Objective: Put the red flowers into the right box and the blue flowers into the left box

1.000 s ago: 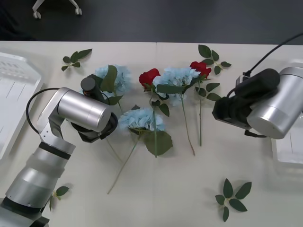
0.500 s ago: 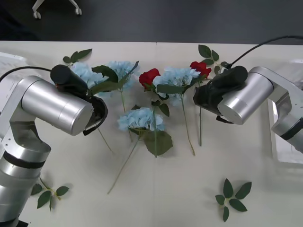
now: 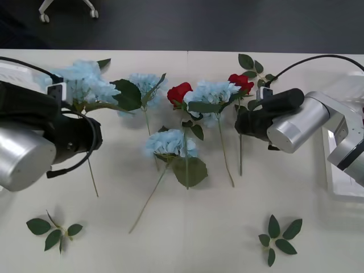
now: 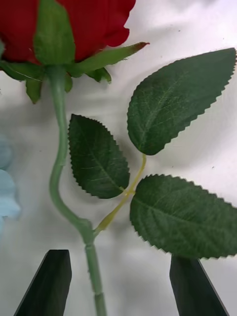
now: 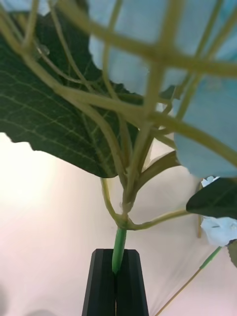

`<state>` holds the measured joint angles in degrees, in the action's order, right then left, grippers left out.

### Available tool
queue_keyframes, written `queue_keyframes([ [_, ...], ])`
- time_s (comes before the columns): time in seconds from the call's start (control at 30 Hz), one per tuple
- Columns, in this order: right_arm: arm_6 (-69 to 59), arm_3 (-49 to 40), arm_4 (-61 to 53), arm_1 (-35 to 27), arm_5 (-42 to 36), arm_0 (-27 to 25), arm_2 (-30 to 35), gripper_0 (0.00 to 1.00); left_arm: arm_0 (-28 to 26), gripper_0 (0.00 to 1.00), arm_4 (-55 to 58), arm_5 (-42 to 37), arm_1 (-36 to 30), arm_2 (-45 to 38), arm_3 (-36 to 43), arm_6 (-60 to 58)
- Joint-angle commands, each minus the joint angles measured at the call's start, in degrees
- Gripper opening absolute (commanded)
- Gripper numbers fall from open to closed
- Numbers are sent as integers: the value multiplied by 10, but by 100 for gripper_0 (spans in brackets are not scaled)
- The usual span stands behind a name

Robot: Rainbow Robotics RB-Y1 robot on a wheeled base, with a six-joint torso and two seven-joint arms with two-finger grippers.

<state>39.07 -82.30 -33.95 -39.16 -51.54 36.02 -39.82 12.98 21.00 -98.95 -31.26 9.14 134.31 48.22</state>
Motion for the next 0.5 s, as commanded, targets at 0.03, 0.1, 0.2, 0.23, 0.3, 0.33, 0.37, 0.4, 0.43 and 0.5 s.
queue_keyframes([
  [0.03, 65, 11, -10, -10, 2, 20, 8, 59, 3, 0, 82, -7, -20, -114, 13, 104],
  [0.1, 70, 16, -15, -10, 2, 22, 8, 59, 3, 0, 113, -10, -20, -160, 2, 137],
  [0.2, 76, 18, -17, -10, 3, 26, 4, 58, 4, 0, 153, -11, -20, -223, -25, 192],
  [0.23, 78, 18, -19, -10, 2, 27, 2, 59, 4, 0, 166, -11, -20, -251, -38, 217],
  [0.3, 80, 20, -22, -10, 2, 28, 1, 58, 4, 0, 181, -11, -20, -286, -58, 257],
  [0.33, 82, 21, -22, -10, 3, 30, 0, 58, 4, 0, 188, -11, -20, -309, -73, 282],
  [0.37, 84, 21, -22, -10, 2, 30, -1, 59, 4, 0, 190, -11, -20, -321, -81, 297],
  [0.4, 87, 21, -22, -11, 3, 31, -3, 58, 4, 0, 191, -11, -20, -348, -101, 337],
  [0.43, 88, 22, -23, -11, 3, 31, -3, 59, 6, 0, 191, -11, -21, -359, -110, 354],
  [0.5, 93, 24, -23, -10, 6, 31, -4, 59, 9, 0, 193, -11, -28, -393, -146, 413],
])
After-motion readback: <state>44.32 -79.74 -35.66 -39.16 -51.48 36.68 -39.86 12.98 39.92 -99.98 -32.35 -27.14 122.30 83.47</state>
